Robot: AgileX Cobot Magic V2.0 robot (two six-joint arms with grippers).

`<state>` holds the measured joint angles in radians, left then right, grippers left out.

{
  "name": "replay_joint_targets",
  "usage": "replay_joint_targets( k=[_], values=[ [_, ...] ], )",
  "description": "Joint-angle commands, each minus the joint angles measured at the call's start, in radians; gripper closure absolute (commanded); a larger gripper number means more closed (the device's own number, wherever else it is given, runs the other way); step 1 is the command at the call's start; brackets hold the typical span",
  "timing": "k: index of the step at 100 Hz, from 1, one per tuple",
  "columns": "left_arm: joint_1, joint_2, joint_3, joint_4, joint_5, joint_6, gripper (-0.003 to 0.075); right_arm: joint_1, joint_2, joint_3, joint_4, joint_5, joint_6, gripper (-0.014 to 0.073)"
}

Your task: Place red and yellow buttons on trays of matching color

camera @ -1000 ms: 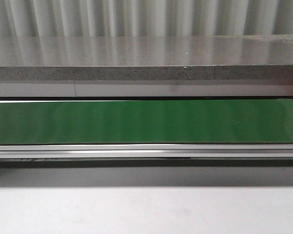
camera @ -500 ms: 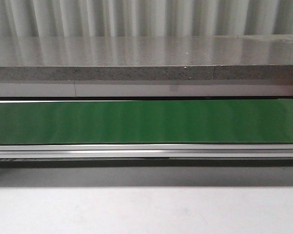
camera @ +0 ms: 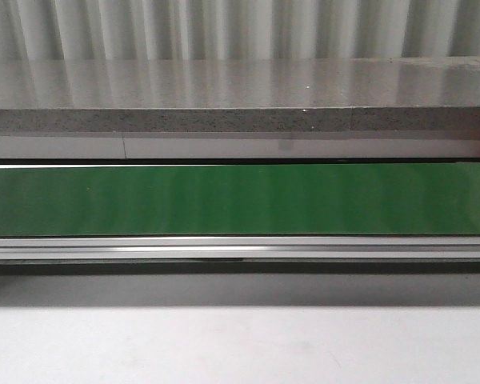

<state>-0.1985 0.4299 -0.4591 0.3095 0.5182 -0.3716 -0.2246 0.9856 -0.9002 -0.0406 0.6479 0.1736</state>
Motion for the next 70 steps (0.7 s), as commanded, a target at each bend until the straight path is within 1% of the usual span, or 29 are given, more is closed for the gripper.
replay_joint_targets(
  k=[1, 20, 34, 41, 46, 51, 56, 58, 63, 65, 70],
  values=[
    [-0.009, 0.002, -0.029, 0.008, -0.075, -0.002, 0.0740, 0.063, -0.070, 0.009, -0.005, -0.083, -0.016, -0.0062],
    [-0.009, 0.002, -0.029, 0.008, -0.075, -0.002, 0.0740, 0.170, -0.225, 0.108, -0.005, -0.133, -0.038, -0.0062],
    [-0.009, 0.002, -0.029, 0.008, -0.075, -0.002, 0.0740, 0.189, -0.332, 0.172, -0.005, -0.105, -0.050, -0.0057],
    [-0.009, 0.002, -0.029, 0.008, -0.075, -0.002, 0.0740, 0.189, -0.376, 0.203, -0.005, -0.094, -0.050, -0.0012],
    [-0.009, 0.002, -0.029, 0.008, -0.075, -0.002, 0.0740, 0.189, -0.401, 0.227, -0.005, -0.093, -0.050, 0.0052],
    [-0.009, 0.002, -0.029, 0.008, -0.075, -0.002, 0.0740, 0.189, -0.425, 0.244, -0.005, -0.092, -0.050, 0.0144],
    [-0.009, 0.002, -0.029, 0.008, -0.075, -0.002, 0.0740, 0.189, -0.441, 0.256, -0.005, -0.091, -0.050, 0.0277],
    [-0.009, 0.002, -0.029, 0.008, -0.075, -0.002, 0.0740, 0.189, -0.448, 0.259, -0.005, -0.091, -0.050, 0.0314],
    [-0.009, 0.002, -0.029, 0.008, -0.075, -0.002, 0.0740, 0.189, -0.456, 0.262, -0.005, -0.087, -0.050, 0.0458],
    [-0.009, 0.002, -0.029, 0.008, -0.075, -0.002, 0.0740, 0.189, -0.456, 0.262, -0.005, -0.087, -0.050, 0.0494],
    [-0.009, 0.002, -0.029, 0.008, -0.075, -0.002, 0.0740, 0.189, -0.457, 0.262, -0.005, -0.088, -0.050, 0.0628]
  ],
)
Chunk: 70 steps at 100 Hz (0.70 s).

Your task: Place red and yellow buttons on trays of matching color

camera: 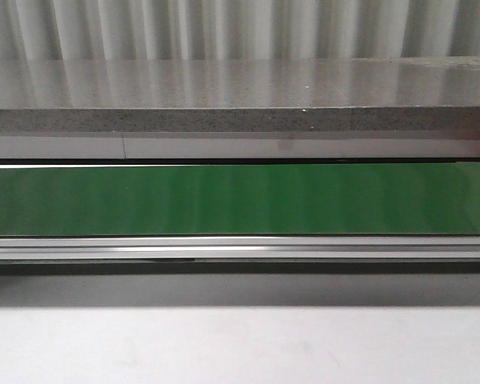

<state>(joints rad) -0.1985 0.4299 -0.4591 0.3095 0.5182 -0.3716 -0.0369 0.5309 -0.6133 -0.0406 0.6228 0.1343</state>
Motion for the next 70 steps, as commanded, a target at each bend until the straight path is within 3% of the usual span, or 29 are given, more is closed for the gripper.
replay_joint_targets(
  k=[1, 70],
  values=[
    [-0.009, 0.002, -0.029, 0.008, -0.075, -0.002, 0.0740, 0.001, -0.003, -0.025, -0.005, -0.063, -0.011, 0.0644],
    [-0.009, 0.002, -0.029, 0.008, -0.075, -0.002, 0.0740, 0.001, -0.003, -0.025, -0.005, -0.037, -0.011, 0.0661]
  ],
)
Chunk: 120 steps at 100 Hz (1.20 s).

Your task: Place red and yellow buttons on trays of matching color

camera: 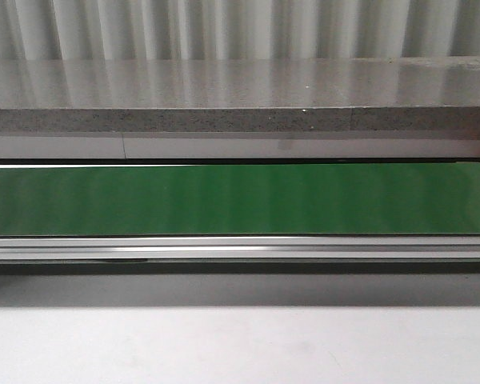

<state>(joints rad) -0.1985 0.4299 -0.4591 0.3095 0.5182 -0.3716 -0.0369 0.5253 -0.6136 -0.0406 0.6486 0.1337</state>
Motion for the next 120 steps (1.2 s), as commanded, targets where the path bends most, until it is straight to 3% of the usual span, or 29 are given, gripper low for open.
replay_joint_targets(
  k=[1, 18, 51, 98, 120],
  values=[
    [-0.009, 0.002, -0.029, 0.008, -0.075, -0.002, 0.0740, 0.001, 0.003, -0.025, -0.005, -0.063, -0.010, 0.0661],
    [-0.009, 0.002, -0.029, 0.008, -0.075, -0.002, 0.0740, 0.001, 0.001, -0.003, -0.019, -0.099, -0.010, 0.0661],
    [-0.009, 0.002, -0.029, 0.008, -0.075, -0.002, 0.0740, 0.041, -0.163, 0.281, -0.020, -0.455, -0.010, 0.0661],
    [-0.009, 0.002, -0.029, 0.008, -0.075, -0.002, 0.0740, 0.086, -0.541, 0.618, -0.022, -0.561, -0.010, 0.0661],
    [-0.009, 0.002, -0.029, 0.008, -0.075, -0.002, 0.0740, 0.086, -0.550, 0.642, -0.022, -0.584, -0.010, 0.0661]
  ],
)
